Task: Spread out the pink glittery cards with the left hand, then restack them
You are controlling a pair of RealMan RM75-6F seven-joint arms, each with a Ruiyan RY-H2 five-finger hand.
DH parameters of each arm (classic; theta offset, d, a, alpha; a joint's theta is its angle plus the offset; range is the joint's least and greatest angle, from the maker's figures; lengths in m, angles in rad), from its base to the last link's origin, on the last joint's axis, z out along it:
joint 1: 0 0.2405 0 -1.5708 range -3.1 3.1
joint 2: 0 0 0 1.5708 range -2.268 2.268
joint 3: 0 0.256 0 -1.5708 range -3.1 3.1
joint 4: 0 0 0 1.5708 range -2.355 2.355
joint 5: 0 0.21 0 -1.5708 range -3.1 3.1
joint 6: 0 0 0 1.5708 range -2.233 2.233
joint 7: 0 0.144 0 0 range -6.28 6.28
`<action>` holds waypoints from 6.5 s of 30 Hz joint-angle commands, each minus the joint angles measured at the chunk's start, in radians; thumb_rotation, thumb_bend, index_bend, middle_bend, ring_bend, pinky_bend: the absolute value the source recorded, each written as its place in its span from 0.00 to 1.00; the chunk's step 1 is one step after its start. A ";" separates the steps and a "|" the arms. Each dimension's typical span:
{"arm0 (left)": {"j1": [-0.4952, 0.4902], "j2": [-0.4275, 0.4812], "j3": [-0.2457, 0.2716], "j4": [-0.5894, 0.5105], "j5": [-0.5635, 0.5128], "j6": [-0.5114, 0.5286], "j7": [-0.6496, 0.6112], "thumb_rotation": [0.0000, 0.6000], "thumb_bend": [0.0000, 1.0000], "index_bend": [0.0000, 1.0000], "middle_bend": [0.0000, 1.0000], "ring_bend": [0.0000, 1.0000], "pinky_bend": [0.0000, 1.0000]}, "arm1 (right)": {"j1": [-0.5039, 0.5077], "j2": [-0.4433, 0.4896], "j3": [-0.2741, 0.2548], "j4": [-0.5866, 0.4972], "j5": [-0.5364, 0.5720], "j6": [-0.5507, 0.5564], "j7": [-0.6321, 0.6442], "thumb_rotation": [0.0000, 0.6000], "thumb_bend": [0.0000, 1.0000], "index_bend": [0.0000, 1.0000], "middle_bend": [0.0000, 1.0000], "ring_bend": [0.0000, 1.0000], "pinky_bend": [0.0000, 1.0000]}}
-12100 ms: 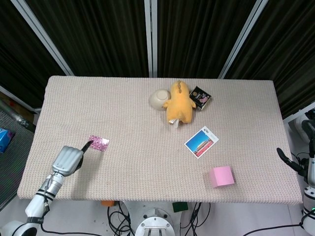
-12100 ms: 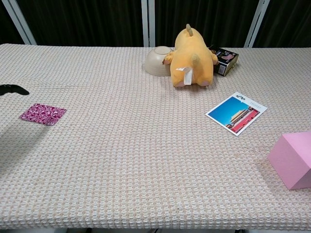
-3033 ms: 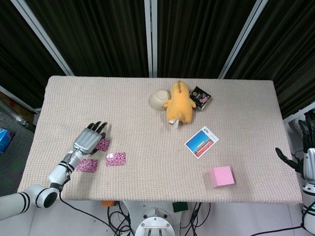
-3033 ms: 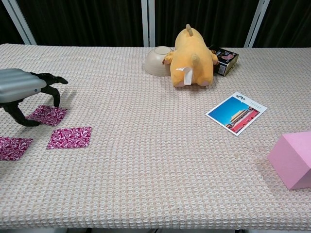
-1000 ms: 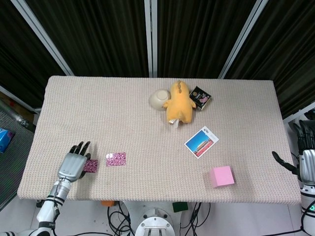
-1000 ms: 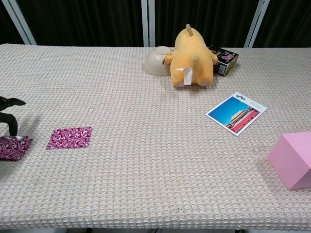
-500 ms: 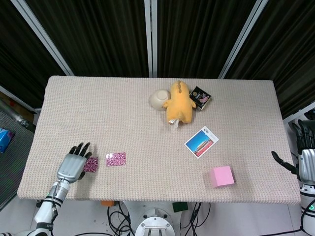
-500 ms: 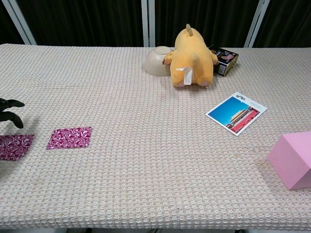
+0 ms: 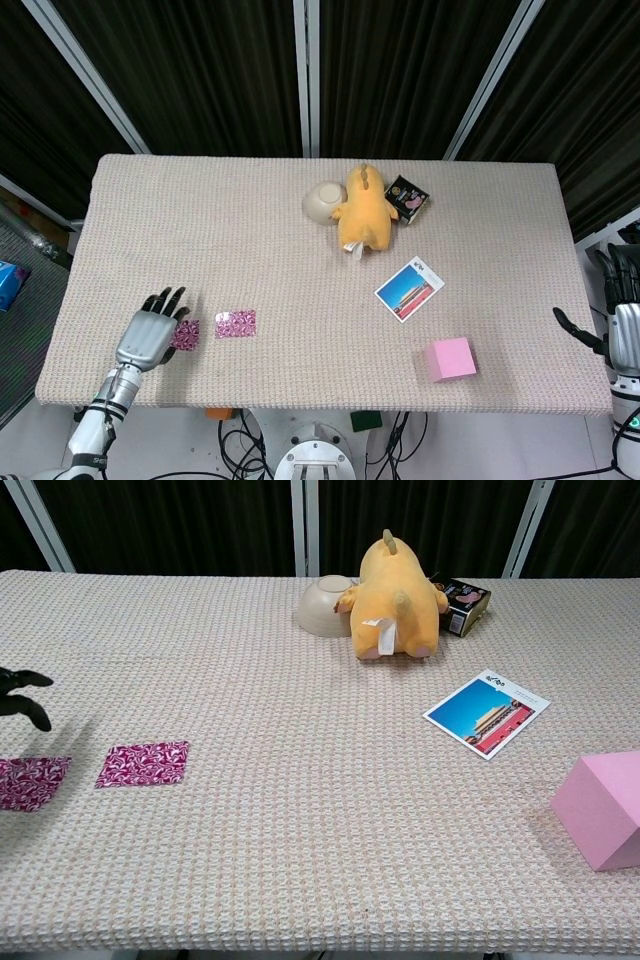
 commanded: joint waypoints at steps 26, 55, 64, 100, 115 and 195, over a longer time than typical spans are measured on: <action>-0.189 -0.166 -0.099 0.026 -0.210 -0.141 0.122 1.00 0.19 0.22 0.00 0.00 0.15 | 0.000 0.001 0.001 0.015 0.012 -0.016 0.010 1.00 0.45 0.00 0.00 0.00 0.00; -0.231 -0.175 -0.070 0.047 -0.240 -0.128 0.074 1.00 0.20 0.38 0.00 0.00 0.15 | 0.007 -0.006 0.000 0.026 0.021 -0.038 0.007 1.00 0.45 0.00 0.00 0.00 0.00; -0.227 -0.158 -0.065 0.023 -0.228 -0.120 0.037 1.00 0.20 0.38 0.00 0.00 0.15 | 0.006 -0.006 0.000 0.028 0.022 -0.040 0.008 1.00 0.45 0.00 0.00 0.00 0.00; -0.079 0.022 0.078 0.065 0.075 -0.018 -0.186 1.00 0.20 0.39 0.00 0.00 0.15 | 0.015 0.009 -0.006 -0.029 0.002 -0.039 -0.058 1.00 0.46 0.00 0.00 0.00 0.00; -0.048 0.050 0.070 0.143 0.109 -0.066 -0.301 1.00 0.20 0.38 0.00 0.00 0.15 | 0.016 0.006 -0.008 -0.038 0.006 -0.044 -0.077 1.00 0.46 0.00 0.00 0.00 0.00; -0.030 0.033 0.013 0.131 0.070 -0.157 -0.254 1.00 0.20 0.24 0.00 0.00 0.14 | 0.018 0.005 -0.011 -0.029 0.010 -0.054 -0.076 1.00 0.46 0.00 0.00 0.00 0.00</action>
